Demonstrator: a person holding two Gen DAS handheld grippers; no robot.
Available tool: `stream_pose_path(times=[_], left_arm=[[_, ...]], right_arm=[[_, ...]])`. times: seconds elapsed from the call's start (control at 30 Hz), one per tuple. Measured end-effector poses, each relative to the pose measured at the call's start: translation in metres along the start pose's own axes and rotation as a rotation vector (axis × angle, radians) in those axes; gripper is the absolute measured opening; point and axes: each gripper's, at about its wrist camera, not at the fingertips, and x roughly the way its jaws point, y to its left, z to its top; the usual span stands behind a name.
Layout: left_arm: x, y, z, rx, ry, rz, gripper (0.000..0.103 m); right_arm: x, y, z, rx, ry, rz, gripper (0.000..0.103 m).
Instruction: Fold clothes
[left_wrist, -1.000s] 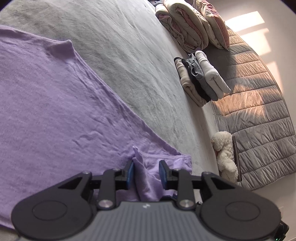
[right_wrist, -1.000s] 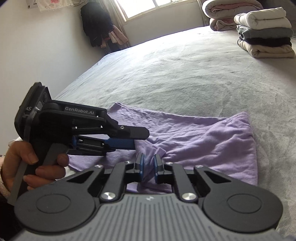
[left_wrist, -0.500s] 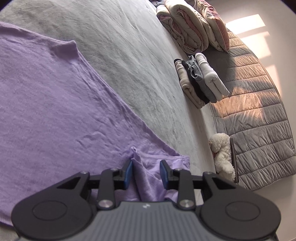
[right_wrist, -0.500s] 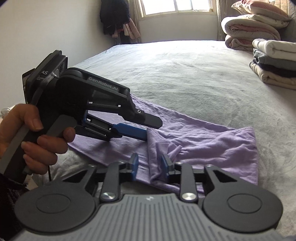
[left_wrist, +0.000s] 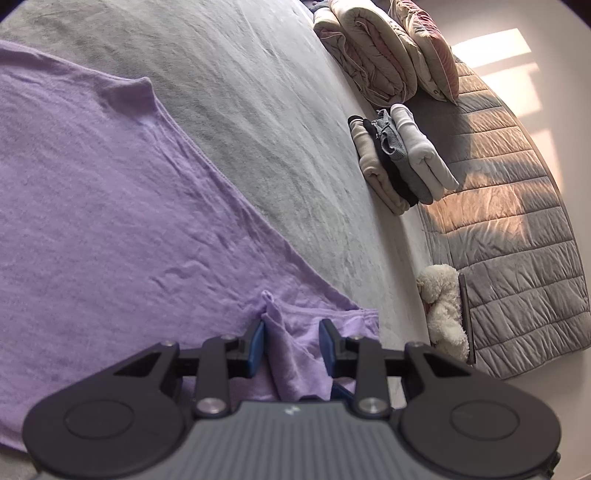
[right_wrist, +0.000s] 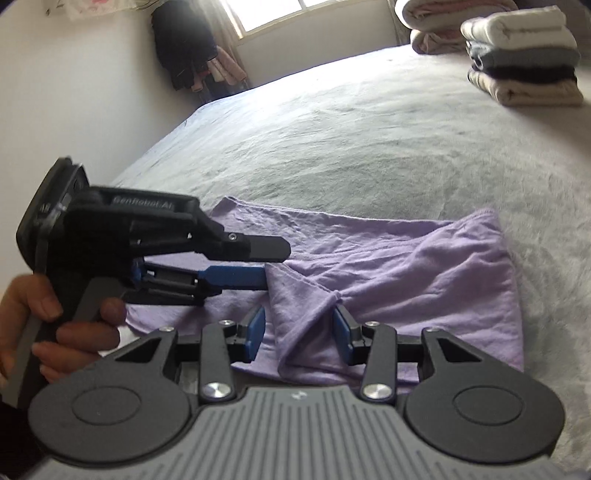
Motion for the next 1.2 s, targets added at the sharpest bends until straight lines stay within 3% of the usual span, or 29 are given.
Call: stream_pose_path(times=[0.07,0.1,0.17,0.53,0.67,0.73,1.0,1.2], left_arm=[[0.000,0.000,0.000,-0.003,0.001,0.002,0.031],[0.000,0.001,0.000,-0.008,0.002,0.000,0.031],[-0.001,0.003,0.001,-0.024,0.003,-0.005,0.032],[-0.012,0.009,0.002,-0.039,-0.005,0.017,0.031],[-0.011,0.011,0.001,-0.028,-0.014,0.049,0.015],[-0.009,0.010,0.000,-0.011,-0.024,0.077,0.001],[-0.029,-0.011,0.005,0.134,-0.146,0.118,0.001],[-0.057,-0.001,0.019,0.155,-0.207,0.111,0.001]], right_arm=[[0.005,-0.001,0.001,0.022,0.000,0.016,0.028],[0.006,0.002,0.001,0.013,0.001,0.020,0.011],[0.004,0.009,-0.002,-0.013,-0.005,0.034,0.005],[0.000,0.058,-0.011,-0.269,-0.043,0.011,0.004],[0.003,0.060,-0.011,-0.284,-0.034,0.009,0.004],[0.004,0.059,-0.011,-0.283,-0.033,0.004,0.004],[0.001,0.075,-0.004,-0.281,-0.082,-0.014,0.004],[0.015,0.100,0.002,-0.293,-0.102,0.017,0.004]])
